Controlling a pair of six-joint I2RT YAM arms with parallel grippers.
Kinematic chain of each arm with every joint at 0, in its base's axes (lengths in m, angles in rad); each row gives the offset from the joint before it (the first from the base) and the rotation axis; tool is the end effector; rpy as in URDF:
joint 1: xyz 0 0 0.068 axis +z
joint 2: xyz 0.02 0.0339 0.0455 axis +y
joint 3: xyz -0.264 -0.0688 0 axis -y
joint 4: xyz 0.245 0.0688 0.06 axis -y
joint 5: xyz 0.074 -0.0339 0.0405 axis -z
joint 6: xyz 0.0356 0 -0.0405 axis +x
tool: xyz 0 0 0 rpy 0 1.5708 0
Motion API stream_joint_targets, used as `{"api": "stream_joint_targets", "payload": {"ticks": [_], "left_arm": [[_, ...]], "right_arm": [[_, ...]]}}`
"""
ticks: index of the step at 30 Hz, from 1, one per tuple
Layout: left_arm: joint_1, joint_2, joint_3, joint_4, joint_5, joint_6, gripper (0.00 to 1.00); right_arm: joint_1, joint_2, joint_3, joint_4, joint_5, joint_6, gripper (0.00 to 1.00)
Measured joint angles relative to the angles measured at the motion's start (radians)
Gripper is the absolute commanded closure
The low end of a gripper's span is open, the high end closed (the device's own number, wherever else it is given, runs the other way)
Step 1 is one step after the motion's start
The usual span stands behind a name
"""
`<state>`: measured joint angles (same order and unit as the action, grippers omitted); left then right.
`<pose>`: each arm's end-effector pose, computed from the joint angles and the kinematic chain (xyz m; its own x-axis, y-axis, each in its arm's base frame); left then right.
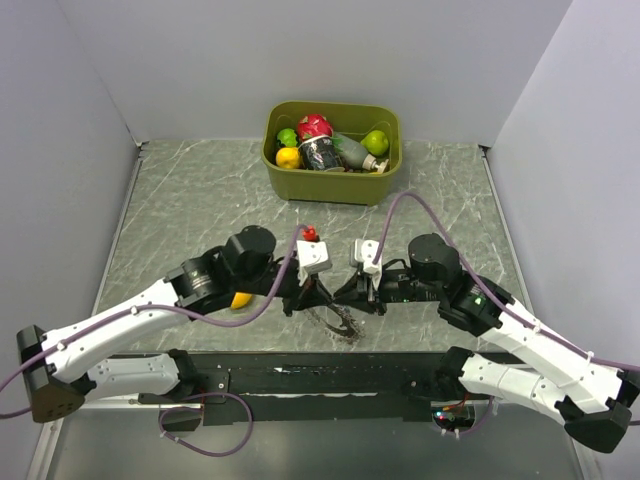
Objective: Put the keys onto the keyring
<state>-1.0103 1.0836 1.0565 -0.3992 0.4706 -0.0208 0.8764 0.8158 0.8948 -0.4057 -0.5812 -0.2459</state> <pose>0.1135 -0.2112 0.3564 -0.2400 0.3476 -0.9064 0.9696 0.1314 -0.2064 0.0982 0.1484 0.3516 0.0382 -0.2721 -0.9615 -0.9957 0.0712 -0.0597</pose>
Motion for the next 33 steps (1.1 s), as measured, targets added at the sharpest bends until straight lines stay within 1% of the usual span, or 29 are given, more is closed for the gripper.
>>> {"api": "stream_joint_targets", "payload": {"ticks": [1,2,4,6,9,12,13,15,18,24,27,28,30,33], "left_arm": [[0.0,-0.02,-0.022,0.022,-0.011,-0.008,0.99],[0.0,-0.037,-0.041,0.042,-0.018,-0.016,0.99],[0.0,-0.083,-0.095,0.096,-0.036,-0.033,0.99],[0.001,-0.132,-0.153,0.155,-0.053,-0.05,0.99],[0.001,-0.194,-0.225,0.236,-0.072,-0.071,0.99],[0.001,-0.233,-0.278,0.31,-0.082,-0.083,0.99],[0.001,-0.243,-0.293,0.335,-0.084,-0.089,0.99],[0.001,-0.253,-0.309,0.368,-0.084,-0.097,0.99],[0.001,-0.253,-0.312,0.404,-0.083,-0.101,0.99],[0.001,-0.253,-0.312,0.443,-0.074,-0.105,0.99],[0.001,-0.253,-0.312,0.448,-0.071,-0.108,0.99],[0.001,-0.253,-0.312,0.448,-0.069,-0.108,0.99],[0.001,-0.253,-0.312,0.448,-0.067,-0.109,0.99],[0.001,-0.254,-0.312,0.447,-0.064,-0.113,0.99]], "right_arm": [[0.0,-0.002,0.0,0.004,0.004,0.009,0.36],[0.0,-0.006,-0.001,0.011,0.014,0.018,0.31],[0.0,-0.025,-0.007,0.033,0.055,0.045,0.26],[-0.005,-0.06,-0.02,0.059,0.098,0.072,0.26],[-0.029,-0.106,-0.033,0.08,0.121,0.107,0.26],[-0.082,-0.128,-0.039,0.092,0.095,0.14,0.3],[-0.1,-0.128,-0.041,0.095,0.076,0.151,0.34],[-0.124,-0.13,-0.05,0.106,0.034,0.164,0.36],[-0.135,-0.117,-0.068,0.129,-0.041,0.187,0.41],[-0.135,-0.055,-0.102,0.159,-0.159,0.212,0.46],[-0.136,-0.035,-0.116,0.162,-0.191,0.222,0.58],[-0.136,-0.034,-0.116,0.162,-0.196,0.223,0.69],[-0.136,-0.032,-0.116,0.176,-0.21,0.224,0.82],[-0.136,-0.032,-0.116,0.187,-0.221,0.23,0.89]]}}
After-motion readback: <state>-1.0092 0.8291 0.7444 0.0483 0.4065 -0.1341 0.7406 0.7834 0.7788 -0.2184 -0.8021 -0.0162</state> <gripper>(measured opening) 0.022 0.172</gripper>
